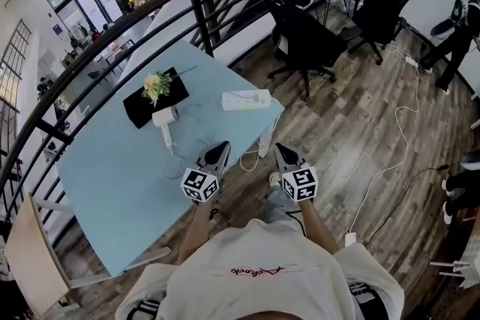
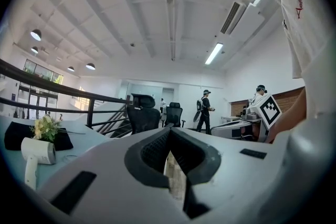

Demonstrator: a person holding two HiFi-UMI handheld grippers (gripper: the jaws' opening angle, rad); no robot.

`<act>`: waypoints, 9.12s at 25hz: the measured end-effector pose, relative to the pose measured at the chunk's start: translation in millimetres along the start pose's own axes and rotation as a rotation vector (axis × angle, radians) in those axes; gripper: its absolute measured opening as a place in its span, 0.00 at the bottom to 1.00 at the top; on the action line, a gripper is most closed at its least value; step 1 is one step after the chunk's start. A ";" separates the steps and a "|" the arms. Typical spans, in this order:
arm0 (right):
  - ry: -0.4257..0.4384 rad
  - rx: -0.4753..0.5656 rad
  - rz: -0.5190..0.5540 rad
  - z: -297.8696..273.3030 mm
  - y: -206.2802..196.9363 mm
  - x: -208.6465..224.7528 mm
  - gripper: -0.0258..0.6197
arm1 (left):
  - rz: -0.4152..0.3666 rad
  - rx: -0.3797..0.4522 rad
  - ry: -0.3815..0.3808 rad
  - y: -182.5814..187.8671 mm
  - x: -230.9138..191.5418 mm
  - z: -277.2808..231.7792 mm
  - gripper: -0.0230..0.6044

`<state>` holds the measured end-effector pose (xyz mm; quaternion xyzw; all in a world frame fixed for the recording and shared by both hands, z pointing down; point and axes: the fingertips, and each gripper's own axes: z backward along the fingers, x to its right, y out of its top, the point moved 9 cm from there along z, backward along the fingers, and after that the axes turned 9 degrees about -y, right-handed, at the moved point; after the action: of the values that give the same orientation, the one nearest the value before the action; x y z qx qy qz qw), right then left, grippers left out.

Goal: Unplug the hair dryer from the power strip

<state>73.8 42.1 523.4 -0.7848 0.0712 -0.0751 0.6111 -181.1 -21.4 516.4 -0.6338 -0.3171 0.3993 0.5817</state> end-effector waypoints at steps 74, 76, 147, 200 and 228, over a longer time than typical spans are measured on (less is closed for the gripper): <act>0.126 -0.173 -0.024 -294.0 20.3 103.7 0.07 | 0.099 -0.231 0.094 -43.1 -216.8 -151.1 0.05; 0.122 -0.180 -0.030 -295.4 16.0 103.8 0.07 | 0.107 -0.239 0.090 -48.5 -219.3 -151.8 0.05; 0.332 -0.487 0.300 -328.3 -47.7 92.4 0.31 | 0.026 -0.485 0.039 -137.1 -248.3 -211.1 0.30; 0.360 -0.772 0.326 -363.1 -44.6 86.4 0.23 | 0.033 -0.490 0.062 -137.3 -246.6 -213.4 0.30; 0.278 -0.528 0.375 -358.7 -13.1 80.6 0.22 | 0.040 -0.496 0.081 -137.0 -247.7 -214.9 0.30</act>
<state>79.4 -311.4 625.3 -0.8712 0.3136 -0.0468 0.3749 -103.4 -323.3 687.0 -0.7788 -0.3692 0.2951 0.4124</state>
